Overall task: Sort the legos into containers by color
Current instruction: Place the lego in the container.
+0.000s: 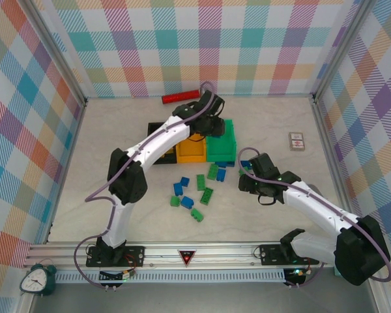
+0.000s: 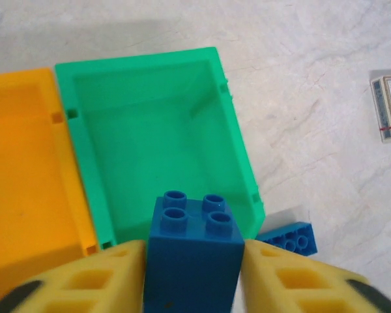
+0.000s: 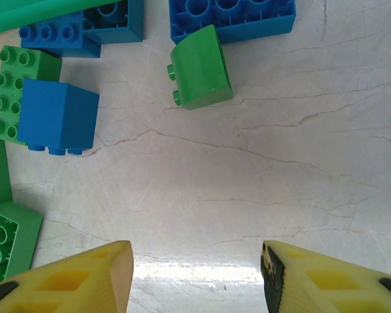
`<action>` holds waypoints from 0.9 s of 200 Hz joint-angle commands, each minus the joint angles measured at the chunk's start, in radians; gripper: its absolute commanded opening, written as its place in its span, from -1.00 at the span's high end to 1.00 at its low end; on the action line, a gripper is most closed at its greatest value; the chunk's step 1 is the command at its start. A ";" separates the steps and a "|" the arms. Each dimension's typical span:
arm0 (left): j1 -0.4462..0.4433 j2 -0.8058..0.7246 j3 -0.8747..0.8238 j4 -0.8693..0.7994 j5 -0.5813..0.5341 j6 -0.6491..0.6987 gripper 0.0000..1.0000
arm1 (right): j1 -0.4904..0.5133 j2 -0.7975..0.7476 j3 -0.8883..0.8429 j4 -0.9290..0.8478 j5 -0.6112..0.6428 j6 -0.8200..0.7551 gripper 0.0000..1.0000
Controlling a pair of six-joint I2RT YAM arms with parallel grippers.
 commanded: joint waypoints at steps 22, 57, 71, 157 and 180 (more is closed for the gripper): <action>0.009 0.039 0.105 -0.088 0.046 0.012 -0.35 | -0.007 0.012 0.000 -0.012 0.004 0.003 -0.11; 0.009 -0.118 -0.118 -0.012 0.020 0.014 -0.38 | -0.017 0.075 0.025 0.035 -0.019 0.002 -0.15; 0.009 -0.200 -0.245 0.041 0.015 0.008 -0.37 | -0.022 0.117 0.049 0.053 -0.020 -0.006 -0.15; -0.001 -0.665 -0.919 0.266 0.037 -0.078 -0.36 | -0.116 0.450 0.270 0.117 -0.078 -0.101 -0.14; -0.018 -0.735 -0.996 0.251 0.019 -0.081 -0.36 | -0.121 0.511 0.311 0.104 -0.078 -0.115 -0.13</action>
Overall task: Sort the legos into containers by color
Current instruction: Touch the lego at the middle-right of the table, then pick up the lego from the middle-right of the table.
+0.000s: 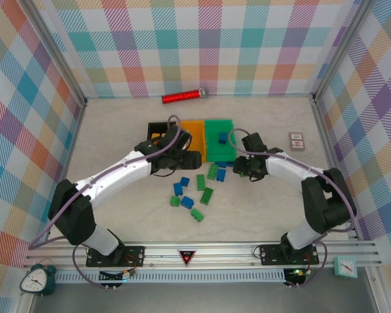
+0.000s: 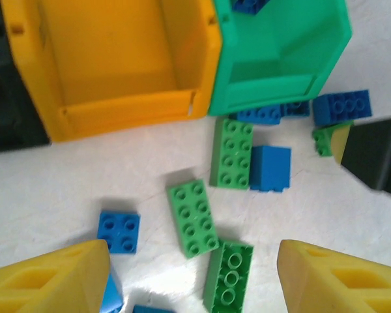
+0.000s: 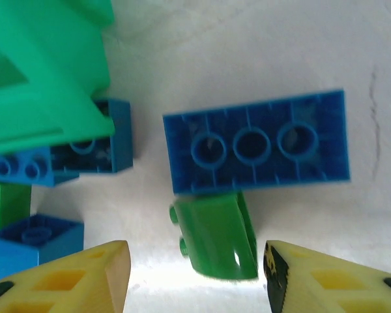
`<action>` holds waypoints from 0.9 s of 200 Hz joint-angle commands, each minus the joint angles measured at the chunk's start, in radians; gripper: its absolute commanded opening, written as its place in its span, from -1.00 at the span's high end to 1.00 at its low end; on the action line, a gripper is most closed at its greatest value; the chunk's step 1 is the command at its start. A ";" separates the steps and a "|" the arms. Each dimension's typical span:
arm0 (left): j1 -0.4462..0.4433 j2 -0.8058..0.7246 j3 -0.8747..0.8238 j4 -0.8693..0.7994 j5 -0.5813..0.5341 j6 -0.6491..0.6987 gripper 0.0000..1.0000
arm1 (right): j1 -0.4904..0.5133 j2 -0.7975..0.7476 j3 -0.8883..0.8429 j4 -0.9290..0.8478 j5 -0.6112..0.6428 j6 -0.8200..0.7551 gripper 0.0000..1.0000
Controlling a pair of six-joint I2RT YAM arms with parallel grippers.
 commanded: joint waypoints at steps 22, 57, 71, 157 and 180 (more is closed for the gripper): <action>-0.025 -0.120 -0.128 0.018 -0.037 -0.037 -0.36 | -0.005 0.060 0.053 -0.012 -0.017 -0.047 -0.12; -0.030 -0.167 -0.208 0.021 -0.056 -0.071 -0.36 | -0.006 0.052 0.064 -0.042 0.029 -0.077 -0.12; -0.033 -0.173 -0.226 0.025 -0.062 -0.083 -0.36 | -0.018 0.042 0.084 -0.071 0.054 -0.096 -0.13; -0.061 -0.158 -0.240 0.060 -0.061 -0.116 -0.35 | -0.139 0.139 0.229 -0.144 -0.067 -0.156 -0.31; -0.066 -0.172 -0.242 0.054 -0.067 -0.121 -0.35 | -0.139 0.163 0.229 -0.150 -0.093 -0.162 -0.40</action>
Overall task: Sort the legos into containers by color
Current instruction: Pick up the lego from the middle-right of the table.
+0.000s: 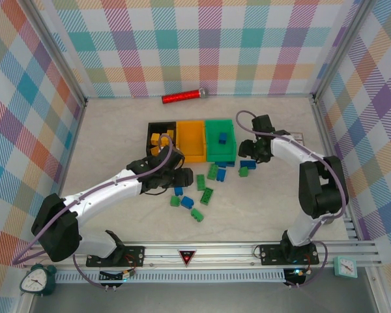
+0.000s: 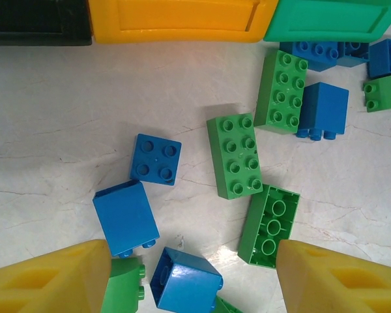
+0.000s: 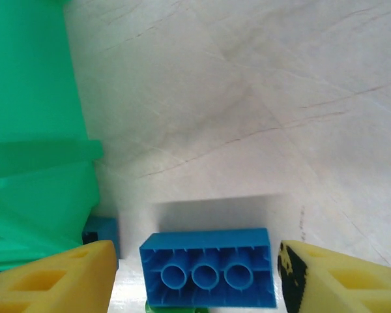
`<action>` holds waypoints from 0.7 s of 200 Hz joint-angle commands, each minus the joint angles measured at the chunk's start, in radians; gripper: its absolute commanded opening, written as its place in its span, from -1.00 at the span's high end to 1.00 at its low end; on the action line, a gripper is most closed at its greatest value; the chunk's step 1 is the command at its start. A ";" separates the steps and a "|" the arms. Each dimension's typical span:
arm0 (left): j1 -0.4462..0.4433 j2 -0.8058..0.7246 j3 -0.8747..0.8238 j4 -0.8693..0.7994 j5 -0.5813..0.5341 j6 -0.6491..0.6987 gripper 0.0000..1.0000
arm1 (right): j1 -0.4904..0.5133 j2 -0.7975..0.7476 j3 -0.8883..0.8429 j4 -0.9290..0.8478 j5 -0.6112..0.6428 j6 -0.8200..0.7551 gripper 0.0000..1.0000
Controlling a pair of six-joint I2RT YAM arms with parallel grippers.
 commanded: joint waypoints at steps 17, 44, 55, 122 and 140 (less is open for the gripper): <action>-0.013 -0.028 -0.013 0.005 -0.033 -0.016 -0.35 | 0.004 0.044 0.001 -0.062 -0.052 -0.026 -0.52; -0.013 -0.023 -0.018 0.005 -0.028 -0.016 -0.35 | 0.006 0.067 -0.001 -0.079 -0.031 -0.034 -0.54; -0.013 -0.018 -0.022 0.011 -0.026 -0.017 -0.35 | 0.006 0.073 0.000 -0.077 -0.029 -0.036 -0.54; -0.014 0.005 -0.012 0.022 -0.019 -0.023 -0.35 | 0.010 0.174 0.056 -0.082 -0.038 -0.045 -0.32; -0.014 -0.002 -0.012 0.010 -0.028 -0.023 -0.35 | 0.010 0.157 0.052 -0.082 -0.033 -0.050 -0.11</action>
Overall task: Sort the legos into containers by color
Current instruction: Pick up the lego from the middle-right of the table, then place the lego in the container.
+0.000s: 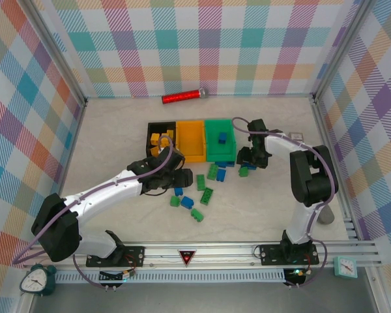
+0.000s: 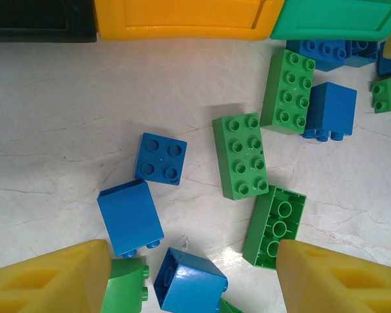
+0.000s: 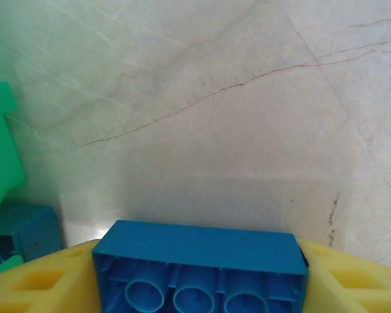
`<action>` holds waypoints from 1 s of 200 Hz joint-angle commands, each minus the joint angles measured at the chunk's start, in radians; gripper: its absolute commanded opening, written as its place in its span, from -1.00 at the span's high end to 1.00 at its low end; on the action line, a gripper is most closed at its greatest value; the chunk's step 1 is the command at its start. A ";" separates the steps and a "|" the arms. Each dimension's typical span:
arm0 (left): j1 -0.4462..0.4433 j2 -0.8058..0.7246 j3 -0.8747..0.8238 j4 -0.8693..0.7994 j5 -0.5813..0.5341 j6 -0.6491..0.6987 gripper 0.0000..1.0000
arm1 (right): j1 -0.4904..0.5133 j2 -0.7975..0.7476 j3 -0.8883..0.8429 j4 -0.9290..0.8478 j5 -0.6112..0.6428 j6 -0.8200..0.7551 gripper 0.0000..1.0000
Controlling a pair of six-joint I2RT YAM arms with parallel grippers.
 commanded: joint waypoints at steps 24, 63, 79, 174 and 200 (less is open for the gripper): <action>-0.009 0.000 -0.008 0.004 -0.022 -0.014 -0.35 | 0.009 -0.035 0.012 -0.010 0.009 -0.024 -0.04; -0.009 0.054 0.006 0.022 0.006 -0.022 -0.35 | 0.033 -0.136 0.095 -0.062 -0.027 -0.022 -0.04; -0.012 0.076 0.016 0.036 0.025 -0.025 -0.35 | 0.067 -0.149 0.148 -0.078 -0.026 -0.021 -0.05; -0.157 0.291 0.163 0.013 0.037 -0.033 -0.34 | 0.139 0.129 0.598 -0.137 -0.062 -0.023 -0.29; -0.197 0.348 0.209 -0.026 0.027 -0.023 -0.34 | 0.141 0.161 0.632 -0.159 -0.053 -0.025 -0.39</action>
